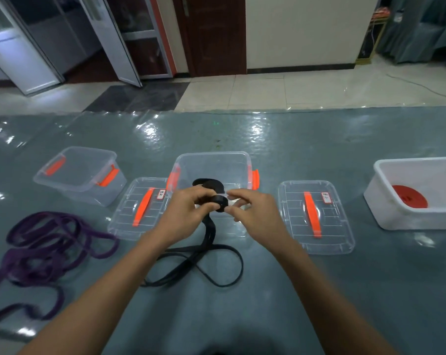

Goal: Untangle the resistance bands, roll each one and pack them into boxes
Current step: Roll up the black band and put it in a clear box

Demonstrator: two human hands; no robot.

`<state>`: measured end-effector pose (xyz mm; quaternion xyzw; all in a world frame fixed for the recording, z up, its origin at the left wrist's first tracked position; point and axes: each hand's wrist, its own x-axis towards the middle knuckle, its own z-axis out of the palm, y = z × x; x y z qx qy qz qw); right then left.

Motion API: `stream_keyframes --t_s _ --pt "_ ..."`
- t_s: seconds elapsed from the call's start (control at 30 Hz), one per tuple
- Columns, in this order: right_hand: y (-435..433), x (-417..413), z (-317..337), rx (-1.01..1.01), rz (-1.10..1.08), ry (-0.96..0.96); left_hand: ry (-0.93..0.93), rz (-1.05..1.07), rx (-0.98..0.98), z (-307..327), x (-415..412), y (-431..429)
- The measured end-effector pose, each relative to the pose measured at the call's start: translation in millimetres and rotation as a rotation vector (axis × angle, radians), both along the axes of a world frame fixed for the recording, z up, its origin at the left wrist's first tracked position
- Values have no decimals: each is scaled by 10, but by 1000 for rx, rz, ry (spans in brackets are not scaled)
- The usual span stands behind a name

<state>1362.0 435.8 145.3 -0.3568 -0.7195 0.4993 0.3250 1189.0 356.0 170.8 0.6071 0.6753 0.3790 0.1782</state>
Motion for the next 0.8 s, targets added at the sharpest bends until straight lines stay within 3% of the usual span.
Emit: stream_keyframes --t_s 0.07,0.13,0.27,0.37,0.47,0.57,0.63,0.7,0.8 --pt "27 11 66 106 78 -35 85 -29 29 41 44 -2" --pt "65 31 93 68 96 5 12 -3 57 71 110 -3" --pt "62 68 132 -272 41 286 -404 98 100 107 234 -6" --pt "0 73 103 -480 25 436 -507 112 112 101 298 1" --pt "-37 104 84 -468 55 367 -359 116 84 52 241 -26" --pt "0 135 85 -40 80 61 3 2 31 28 144 -64" --pt "11 133 122 138 141 -49 91 -59 15 52 141 -64" --pt "5 138 152 119 137 -7 50 -32 37 76 167 -84" --pt "-38 143 162 -149 63 220 -169 56 70 60 197 -118"
